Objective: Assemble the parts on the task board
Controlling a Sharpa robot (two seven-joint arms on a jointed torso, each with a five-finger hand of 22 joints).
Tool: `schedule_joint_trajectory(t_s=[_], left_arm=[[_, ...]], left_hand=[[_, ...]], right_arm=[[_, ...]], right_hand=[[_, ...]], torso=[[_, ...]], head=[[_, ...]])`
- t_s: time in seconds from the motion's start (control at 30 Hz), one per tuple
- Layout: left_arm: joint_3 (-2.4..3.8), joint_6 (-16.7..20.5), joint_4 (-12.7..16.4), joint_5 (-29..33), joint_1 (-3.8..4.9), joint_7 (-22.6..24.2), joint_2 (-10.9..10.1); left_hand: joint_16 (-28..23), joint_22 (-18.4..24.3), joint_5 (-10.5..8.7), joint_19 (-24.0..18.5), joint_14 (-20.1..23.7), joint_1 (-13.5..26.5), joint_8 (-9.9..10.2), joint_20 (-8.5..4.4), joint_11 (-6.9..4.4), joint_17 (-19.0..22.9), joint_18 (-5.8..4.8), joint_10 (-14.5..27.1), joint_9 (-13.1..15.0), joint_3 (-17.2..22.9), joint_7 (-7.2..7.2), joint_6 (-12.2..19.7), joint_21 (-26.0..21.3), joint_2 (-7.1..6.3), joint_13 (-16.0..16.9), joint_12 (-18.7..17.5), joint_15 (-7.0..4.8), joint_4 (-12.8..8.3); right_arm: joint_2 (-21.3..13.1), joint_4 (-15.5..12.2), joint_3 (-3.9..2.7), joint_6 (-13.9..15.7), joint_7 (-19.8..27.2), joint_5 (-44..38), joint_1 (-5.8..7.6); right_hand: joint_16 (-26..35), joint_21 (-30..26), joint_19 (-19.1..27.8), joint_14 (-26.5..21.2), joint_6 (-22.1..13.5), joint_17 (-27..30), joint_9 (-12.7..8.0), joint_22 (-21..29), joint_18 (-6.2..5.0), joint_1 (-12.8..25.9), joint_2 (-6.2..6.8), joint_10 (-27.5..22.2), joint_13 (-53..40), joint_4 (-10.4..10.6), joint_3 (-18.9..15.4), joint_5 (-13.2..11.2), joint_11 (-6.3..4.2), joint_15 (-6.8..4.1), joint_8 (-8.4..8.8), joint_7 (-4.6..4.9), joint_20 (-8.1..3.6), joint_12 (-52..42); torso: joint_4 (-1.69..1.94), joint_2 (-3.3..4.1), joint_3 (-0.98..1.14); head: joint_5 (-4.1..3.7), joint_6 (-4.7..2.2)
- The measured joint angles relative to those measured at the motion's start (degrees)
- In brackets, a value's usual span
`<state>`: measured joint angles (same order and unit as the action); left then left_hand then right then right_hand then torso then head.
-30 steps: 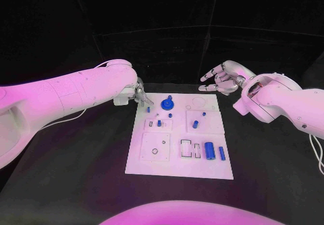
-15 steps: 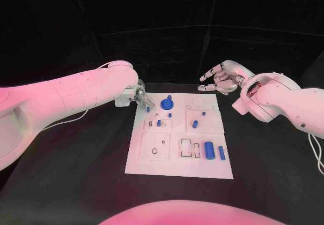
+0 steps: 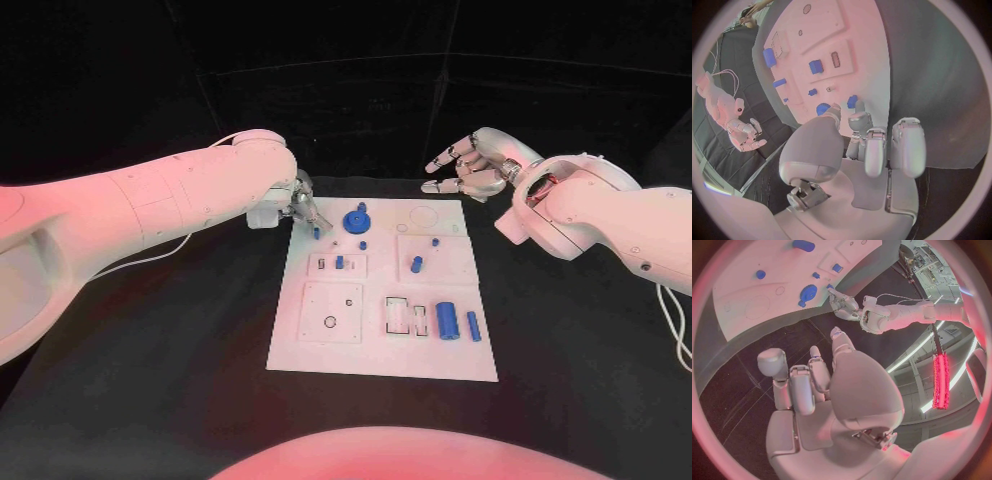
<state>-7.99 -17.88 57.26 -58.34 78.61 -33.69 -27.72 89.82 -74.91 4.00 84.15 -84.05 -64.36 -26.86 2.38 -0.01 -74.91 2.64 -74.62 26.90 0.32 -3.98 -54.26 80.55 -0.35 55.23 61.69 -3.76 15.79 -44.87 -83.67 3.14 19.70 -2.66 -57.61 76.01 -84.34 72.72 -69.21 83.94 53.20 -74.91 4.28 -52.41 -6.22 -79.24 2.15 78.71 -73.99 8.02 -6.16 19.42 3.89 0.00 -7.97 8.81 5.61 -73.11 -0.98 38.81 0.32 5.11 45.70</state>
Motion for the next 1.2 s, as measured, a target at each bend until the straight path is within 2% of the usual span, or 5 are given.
schedule_joint_trajectory(t_s=[0.23,0.37,0.6,1.07,1.2], left_arm=[[-0.01,-0.1,-0.2,0.1,-0.01,0.1,0.0],[-0.01,-0.4,-0.3,0.3,-0.01,0.1,0.1],[-0.02,-0.9,-0.4,0.8,-0.02,0.2,0.1],[-0.02,-1.6,-0.9,1.5,-0.02,0.6,0.3],[-0.02,-1.6,-1.1,1.6,-0.02,0.7,0.3]], left_hand=[[0.0,0.0,0.00,0.0,0.0,-2.2,0.0,0.00,0.00,0.0,0.00,0.0,-0.6,-0.3,0.00,0.0,0.0,1.59,-0.2,0.0,0.00,-0.4],[0.0,0.0,0.00,0.0,0.0,-3.0,0.0,0.00,0.00,0.0,0.00,0.0,-0.8,-0.1,0.17,-0.2,0.0,1.85,-0.4,0.0,0.00,-0.8],[0.0,0.0,0.00,0.0,0.0,-5.9,0.0,0.00,0.00,0.0,0.00,0.0,-1.4,0.8,0.10,-0.5,0.0,3.31,-0.6,0.0,0.00,-2.6],[0.0,0.0,0.00,0.0,0.0,-7.0,0.0,0.00,0.00,0.0,0.00,0.0,-1.7,1.3,0.19,-0.6,0.0,3.68,-0.6,0.0,0.00,-3.5],[0.0,0.0,0.00,0.0,0.0,-8.4,0.0,0.00,-0.20,0.0,0.00,0.2,-2.0,2.1,0.19,-0.6,0.0,4.60,-0.8,0.0,0.00,-4.4]], right_arm=[[0.0,0.0,0.00,0.0,0.0,0.0,0.00],[0.0,0.0,0.00,0.0,0.0,0.0,0.00],[0.0,0.0,0.00,0.0,0.0,0.0,0.00],[0.0,0.0,0.00,0.0,0.0,0.0,0.00],[0.0,0.0,0.00,0.0,0.0,0.0,0.00]], right_hand=[[0.0,0.0,0.0,0.0,0.0,0.0,0.0,0.0,0.00,0.0,-0.02,0.0,0.0,0.0,0.0,0.0,0.00,0.00,0.00,0.00,0.00,0.0],[0.0,0.0,0.0,0.0,0.0,0.0,0.0,0.0,0.00,-0.2,-0.22,0.0,0.0,0.0,0.0,0.0,0.00,0.00,0.00,0.00,0.00,0.0],[0.0,0.0,0.0,0.0,0.0,0.0,0.0,0.0,0.00,-0.2,-0.22,0.0,0.0,0.0,0.0,0.2,0.00,0.00,0.00,0.00,0.00,0.0],[0.0,0.0,0.0,0.0,0.0,0.0,0.0,0.0,0.00,-0.5,-0.46,0.0,0.0,0.0,0.0,0.2,0.00,0.00,0.00,0.00,0.00,0.0],[0.0,0.0,0.0,0.0,0.0,0.0,0.0,0.0,0.00,-0.5,-0.46,0.0,0.0,0.0,0.0,0.2,0.00,0.00,0.00,0.00,0.00,0.0]], torso=[[0.00,-0.01,0.02],[0.00,-0.01,0.02],[0.00,-0.01,0.02],[-0.01,0.00,0.01],[-0.01,0.01,0.01]], head=[[-0.05,0.01],[-0.28,0.04],[-0.23,0.08],[-0.12,0.24],[-0.08,0.26]])
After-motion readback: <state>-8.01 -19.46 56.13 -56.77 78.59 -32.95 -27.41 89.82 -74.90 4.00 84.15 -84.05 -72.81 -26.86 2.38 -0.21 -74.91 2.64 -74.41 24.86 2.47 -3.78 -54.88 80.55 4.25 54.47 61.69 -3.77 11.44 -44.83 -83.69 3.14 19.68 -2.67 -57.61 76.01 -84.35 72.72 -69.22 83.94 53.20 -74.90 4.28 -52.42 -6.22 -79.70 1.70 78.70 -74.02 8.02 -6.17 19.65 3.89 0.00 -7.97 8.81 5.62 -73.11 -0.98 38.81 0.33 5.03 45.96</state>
